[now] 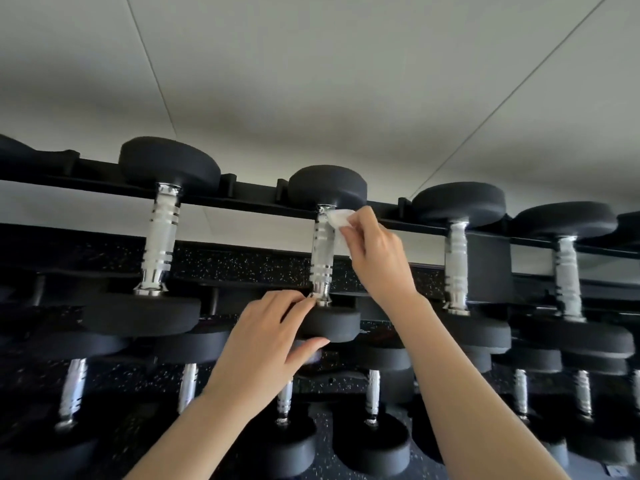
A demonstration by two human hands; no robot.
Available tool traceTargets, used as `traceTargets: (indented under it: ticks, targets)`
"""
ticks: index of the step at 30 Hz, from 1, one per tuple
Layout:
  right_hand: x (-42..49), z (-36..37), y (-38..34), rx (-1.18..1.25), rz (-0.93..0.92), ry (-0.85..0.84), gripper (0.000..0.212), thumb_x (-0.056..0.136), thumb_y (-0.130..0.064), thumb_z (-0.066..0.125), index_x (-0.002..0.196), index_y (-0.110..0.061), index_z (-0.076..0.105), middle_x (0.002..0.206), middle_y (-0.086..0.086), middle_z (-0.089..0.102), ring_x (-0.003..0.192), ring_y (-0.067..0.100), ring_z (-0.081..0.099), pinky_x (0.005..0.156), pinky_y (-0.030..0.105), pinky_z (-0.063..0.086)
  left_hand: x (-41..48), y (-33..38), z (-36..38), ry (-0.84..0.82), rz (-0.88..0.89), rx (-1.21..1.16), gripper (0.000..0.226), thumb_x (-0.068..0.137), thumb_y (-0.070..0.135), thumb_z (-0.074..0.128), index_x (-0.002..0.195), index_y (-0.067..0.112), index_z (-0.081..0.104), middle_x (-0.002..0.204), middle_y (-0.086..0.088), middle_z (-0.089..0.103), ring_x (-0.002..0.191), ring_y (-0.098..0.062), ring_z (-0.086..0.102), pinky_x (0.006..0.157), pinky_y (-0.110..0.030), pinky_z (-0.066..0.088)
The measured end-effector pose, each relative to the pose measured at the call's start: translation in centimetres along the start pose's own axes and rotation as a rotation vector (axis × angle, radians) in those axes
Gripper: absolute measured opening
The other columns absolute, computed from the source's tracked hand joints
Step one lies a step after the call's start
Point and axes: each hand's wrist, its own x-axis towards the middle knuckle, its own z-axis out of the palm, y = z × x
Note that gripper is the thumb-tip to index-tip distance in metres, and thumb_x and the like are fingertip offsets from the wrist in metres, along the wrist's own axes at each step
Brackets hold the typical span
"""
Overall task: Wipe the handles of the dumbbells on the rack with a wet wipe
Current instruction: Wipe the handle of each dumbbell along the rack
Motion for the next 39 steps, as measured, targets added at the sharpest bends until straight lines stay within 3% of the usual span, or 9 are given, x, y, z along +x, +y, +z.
traceTargets:
  ticks: [5,11,16,20,28,33,36,39]
  targets:
    - [1.9,2.6,-0.2,0.062,-0.073,0.157,0.014,0.095,-0.018,0.053,0.089,-0.005,0.055,0.08,0.001,0.055,0.06,0.016,0.051,0.05,0.029,0.045,-0.4,0.7,0.3,0.04,-0.073,-0.022,0.053,0.089,0.051,0.045,0.121,0.012,0.062,0.112,0.002,0.059,0.105,-0.017,0.055,0.081,-0.035,0.053]
    - [2.0,5.1,-0.5,0.14,0.053,0.427,0.005,0.082,-0.006,0.068,0.081,-0.002,0.068,0.087,0.009,0.059,0.079,0.022,0.057,0.065,0.027,0.048,-0.5,0.4,0.6,0.067,-0.087,-0.063,0.051,0.089,0.05,0.048,0.121,0.013,0.062,0.113,0.003,0.059,0.105,-0.016,0.056,0.079,-0.037,0.054]
    - [2.4,5.1,-1.3,0.333,0.234,0.441,0.002,0.08,-0.007,0.069,0.078,-0.007,0.069,0.086,0.003,0.061,0.075,0.002,0.053,0.068,0.008,0.041,-0.7,0.3,0.8,0.068,-0.114,-0.107,0.052,0.09,0.052,0.046,0.123,0.015,0.06,0.115,0.006,0.056,0.108,-0.013,0.052,0.081,-0.033,0.052]
    - [2.5,4.2,-0.9,0.395,0.304,0.326,0.001,0.08,-0.009,0.069,0.08,-0.009,0.069,0.087,-0.003,0.061,0.075,-0.009,0.051,0.068,0.004,0.038,-0.8,0.3,0.9,0.079,-0.117,-0.131,0.052,0.09,0.053,0.044,0.124,0.017,0.059,0.115,0.007,0.055,0.11,-0.012,0.051,0.081,-0.031,0.051]
    - [1.1,2.7,-0.3,0.376,0.251,0.102,0.006,0.08,-0.008,0.068,0.081,-0.012,0.063,0.083,0.0,0.061,0.069,-0.004,0.049,0.063,0.008,0.039,-0.8,0.1,1.3,0.09,-0.114,-0.156,0.053,0.091,0.055,0.043,0.124,0.017,0.059,0.114,0.007,0.055,0.109,-0.013,0.05,0.085,-0.032,0.047]
    - [-0.8,2.2,-0.5,0.338,0.2,-0.044,0.007,0.077,-0.008,0.072,0.078,-0.009,0.064,0.081,0.002,0.062,0.072,0.009,0.051,0.066,0.017,0.043,-0.7,0.0,1.4,0.106,-0.116,-0.194,0.052,0.089,0.054,0.047,0.122,0.016,0.06,0.112,0.006,0.054,0.107,-0.013,0.049,0.085,-0.031,0.045]
    - [-1.8,1.7,-0.8,0.325,0.17,-0.138,0.009,0.074,-0.011,0.076,0.073,-0.012,0.066,0.075,-0.006,0.06,0.071,0.006,0.051,0.065,0.013,0.043,-0.7,0.0,1.4,0.113,-0.111,-0.2,0.052,0.089,0.054,0.049,0.122,0.015,0.06,0.112,0.006,0.054,0.105,-0.013,0.05,0.085,-0.03,0.045]
    - [-2.8,1.2,-1.0,0.318,0.165,-0.226,0.01,0.07,-0.014,0.08,0.069,-0.014,0.07,0.072,-0.004,0.063,0.067,0.007,0.053,0.065,0.016,0.045,-0.6,-0.1,1.5,0.123,-0.105,-0.215,0.051,0.088,0.052,0.05,0.12,0.014,0.061,0.112,0.005,0.055,0.104,-0.015,0.051,0.086,-0.032,0.043]
